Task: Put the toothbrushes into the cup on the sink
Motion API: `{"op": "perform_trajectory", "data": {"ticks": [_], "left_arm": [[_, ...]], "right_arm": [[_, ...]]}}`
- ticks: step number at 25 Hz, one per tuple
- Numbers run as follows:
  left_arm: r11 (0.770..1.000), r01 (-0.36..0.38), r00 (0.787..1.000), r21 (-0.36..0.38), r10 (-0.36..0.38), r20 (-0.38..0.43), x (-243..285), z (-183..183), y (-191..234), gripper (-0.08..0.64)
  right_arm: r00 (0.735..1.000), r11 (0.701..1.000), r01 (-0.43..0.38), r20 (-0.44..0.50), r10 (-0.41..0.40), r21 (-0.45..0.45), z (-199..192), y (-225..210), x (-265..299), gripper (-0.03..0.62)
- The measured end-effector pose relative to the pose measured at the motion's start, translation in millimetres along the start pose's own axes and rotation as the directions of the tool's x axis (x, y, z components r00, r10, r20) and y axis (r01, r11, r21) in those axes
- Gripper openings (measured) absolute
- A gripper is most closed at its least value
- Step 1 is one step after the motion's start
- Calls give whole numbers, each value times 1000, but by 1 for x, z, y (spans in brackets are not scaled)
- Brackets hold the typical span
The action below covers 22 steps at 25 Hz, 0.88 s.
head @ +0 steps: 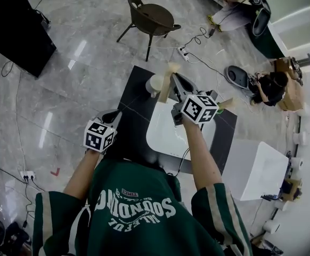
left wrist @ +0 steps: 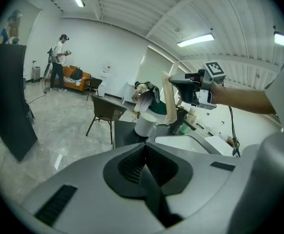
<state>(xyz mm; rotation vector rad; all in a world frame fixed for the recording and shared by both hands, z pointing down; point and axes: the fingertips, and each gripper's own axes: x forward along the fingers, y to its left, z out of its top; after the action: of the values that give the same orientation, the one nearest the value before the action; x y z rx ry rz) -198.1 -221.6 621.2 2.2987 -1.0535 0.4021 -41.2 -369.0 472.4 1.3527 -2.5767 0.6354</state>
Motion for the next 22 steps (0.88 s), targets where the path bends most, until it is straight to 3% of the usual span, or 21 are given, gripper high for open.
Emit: {"op": "perform_trajectory", "data": {"ticks": [5, 15, 22], "left_arm": [[1000, -15, 1000, -18, 14, -15, -1, -7, 8, 11], [999, -38, 999, -14, 37, -31, -10, -9, 25, 11], [998, -47, 998, -29, 45, -47, -9, -14, 31, 11]], "right_arm": [[999, 999, 38, 31, -38, -16, 19, -15, 27, 51], [997, 997, 75, 37, -75, -17, 17, -45, 72, 51], [979, 977, 190, 58, -196, 94, -20, -76, 71, 51]]}}
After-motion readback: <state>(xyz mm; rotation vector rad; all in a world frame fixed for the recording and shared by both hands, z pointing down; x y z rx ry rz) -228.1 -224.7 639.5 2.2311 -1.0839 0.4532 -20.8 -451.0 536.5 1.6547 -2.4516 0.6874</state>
